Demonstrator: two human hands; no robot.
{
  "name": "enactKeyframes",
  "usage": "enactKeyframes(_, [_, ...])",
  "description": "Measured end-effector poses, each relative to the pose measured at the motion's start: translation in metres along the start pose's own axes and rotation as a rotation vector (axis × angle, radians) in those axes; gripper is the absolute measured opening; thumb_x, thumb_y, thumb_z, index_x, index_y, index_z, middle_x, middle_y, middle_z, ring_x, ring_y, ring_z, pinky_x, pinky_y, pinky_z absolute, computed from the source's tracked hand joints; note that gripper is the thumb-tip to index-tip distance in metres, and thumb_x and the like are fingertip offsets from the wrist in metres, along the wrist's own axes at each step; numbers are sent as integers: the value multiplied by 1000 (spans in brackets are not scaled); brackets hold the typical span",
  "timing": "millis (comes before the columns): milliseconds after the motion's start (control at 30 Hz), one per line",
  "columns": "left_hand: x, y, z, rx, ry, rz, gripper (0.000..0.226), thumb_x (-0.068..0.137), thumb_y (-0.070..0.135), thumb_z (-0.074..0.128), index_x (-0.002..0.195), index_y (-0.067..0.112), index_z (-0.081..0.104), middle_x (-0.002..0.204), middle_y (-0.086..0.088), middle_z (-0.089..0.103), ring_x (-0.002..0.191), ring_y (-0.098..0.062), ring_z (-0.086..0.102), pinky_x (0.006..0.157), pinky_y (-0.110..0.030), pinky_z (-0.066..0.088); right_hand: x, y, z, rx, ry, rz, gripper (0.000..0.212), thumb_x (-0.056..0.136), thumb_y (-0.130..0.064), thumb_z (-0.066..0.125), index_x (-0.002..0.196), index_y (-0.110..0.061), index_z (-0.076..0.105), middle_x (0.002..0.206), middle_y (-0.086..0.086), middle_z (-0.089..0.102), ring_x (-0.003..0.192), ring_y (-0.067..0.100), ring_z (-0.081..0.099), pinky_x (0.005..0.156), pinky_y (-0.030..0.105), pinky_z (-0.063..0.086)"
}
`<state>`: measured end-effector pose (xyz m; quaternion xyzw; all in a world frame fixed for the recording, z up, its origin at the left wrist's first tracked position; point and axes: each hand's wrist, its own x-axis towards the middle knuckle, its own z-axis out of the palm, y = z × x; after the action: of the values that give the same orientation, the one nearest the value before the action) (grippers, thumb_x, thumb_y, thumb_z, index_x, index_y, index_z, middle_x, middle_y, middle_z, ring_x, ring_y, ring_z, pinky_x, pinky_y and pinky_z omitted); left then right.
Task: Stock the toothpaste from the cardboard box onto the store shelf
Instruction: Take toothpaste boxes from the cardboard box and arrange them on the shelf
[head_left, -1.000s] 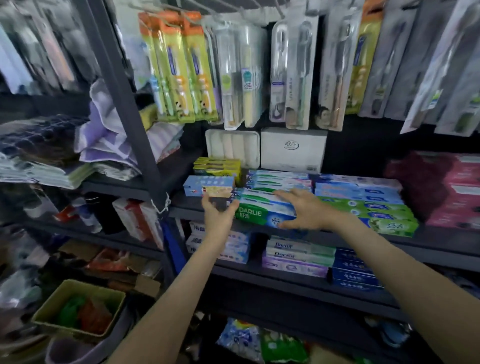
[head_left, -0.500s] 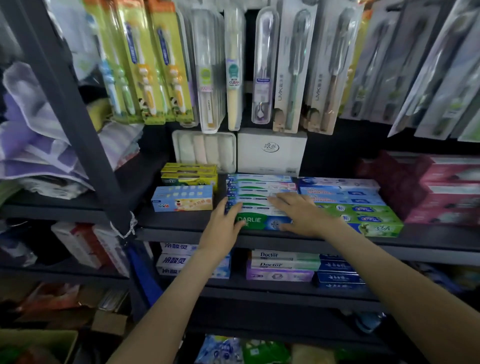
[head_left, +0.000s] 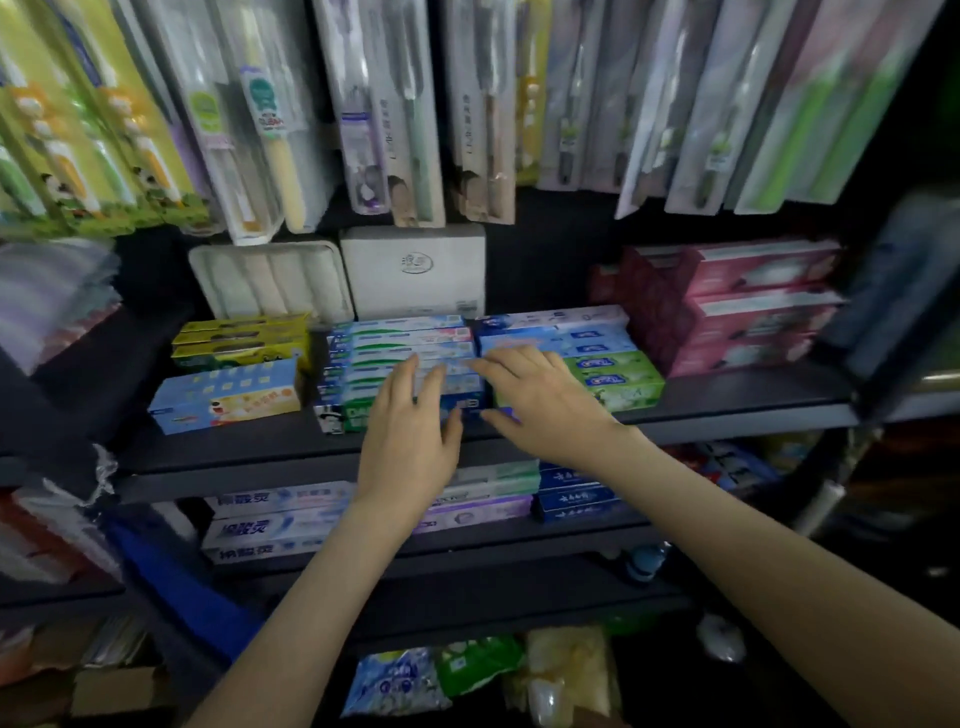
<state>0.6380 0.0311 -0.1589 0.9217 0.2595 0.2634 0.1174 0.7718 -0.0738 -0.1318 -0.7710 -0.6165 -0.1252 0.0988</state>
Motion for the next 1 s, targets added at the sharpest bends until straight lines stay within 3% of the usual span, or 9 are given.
enactKeyframes(100, [-9,82,10,-93,-43,119,48,94,22,58,137,5,48,143,-15,44,132,-33,41,105,-42,37,-67,36,-31,38,142,47,43,80,-24,59,118,-4,61,108,12,63,95,34,59,81,39,45])
enactKeyframes(167, [-17,145,21,-142,-76,208,47,93,21,58,137,7,48,138,-11,48,126,-31,46,100,-38,39,-121,67,-58,12,158,108,41,80,-23,50,115,-4,61,104,11,63,89,34,58,75,40,46])
enactKeyframes(267, [-36,255,46,-188,-115,330,47,96,27,52,139,10,44,137,-6,48,123,-26,48,94,-33,40,-215,123,-97,-65,184,238,41,78,-18,56,116,-3,60,102,12,61,90,34,55,73,39,45])
enactKeyframes(367, [-60,375,77,-205,-169,433,46,99,31,46,141,12,43,136,-5,49,122,-26,49,92,-35,43,-321,182,-133,-117,208,364,43,78,-21,48,116,-5,60,104,12,61,92,31,53,75,38,42])
enactKeyframes(467, [-83,493,112,-252,-223,549,45,95,35,42,130,10,53,124,-10,57,112,-32,56,87,-42,50,-429,237,-169,-160,189,497,41,79,-21,50,116,-6,60,104,12,61,94,31,51,77,41,41])
enactKeyframes(600, [-107,619,144,-283,-365,621,44,97,37,47,137,19,46,134,-2,50,121,-24,49,92,-38,46,-547,298,-212,-177,158,695,40,92,-21,54,132,-13,51,123,6,53,115,29,46,97,41,37])
enactKeyframes(800, [-111,721,182,-88,-371,701,57,98,43,43,147,15,32,142,-5,46,128,-25,44,113,-39,28,-651,374,-235,-172,183,856,42,98,-27,47,139,-22,41,135,-4,44,125,15,33,106,30,26])
enactKeyframes(1000, [-84,804,248,-42,-518,660,63,98,47,42,151,20,20,150,-2,32,126,-26,45,89,-35,43,-702,466,-229,-153,190,844,41,98,-28,47,139,-21,43,134,-3,45,124,16,35,105,29,26])
